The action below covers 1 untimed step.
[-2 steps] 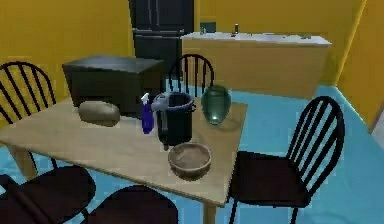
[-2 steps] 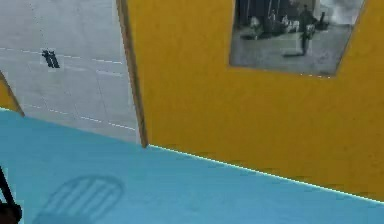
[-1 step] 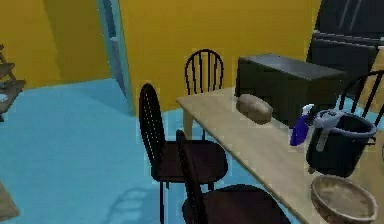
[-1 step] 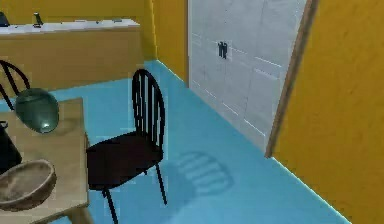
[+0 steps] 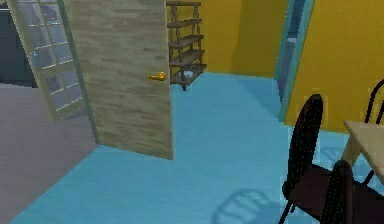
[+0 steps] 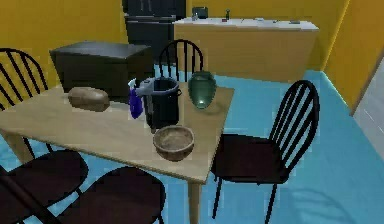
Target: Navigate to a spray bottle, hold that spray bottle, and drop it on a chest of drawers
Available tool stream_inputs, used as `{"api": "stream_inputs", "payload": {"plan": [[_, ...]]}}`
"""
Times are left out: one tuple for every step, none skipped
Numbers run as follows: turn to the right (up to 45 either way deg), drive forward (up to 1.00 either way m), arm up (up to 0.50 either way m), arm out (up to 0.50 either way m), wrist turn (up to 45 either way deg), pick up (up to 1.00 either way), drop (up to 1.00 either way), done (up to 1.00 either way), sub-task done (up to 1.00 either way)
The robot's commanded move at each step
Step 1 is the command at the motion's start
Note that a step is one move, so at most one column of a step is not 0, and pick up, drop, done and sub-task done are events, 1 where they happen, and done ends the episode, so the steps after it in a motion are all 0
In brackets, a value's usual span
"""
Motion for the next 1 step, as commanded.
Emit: {"api": "stream_inputs", "payload": {"plan": [[-12.0, 0.00, 0.00, 0.00, 0.0, 0.00, 0.00, 0.00, 0.00]]}}
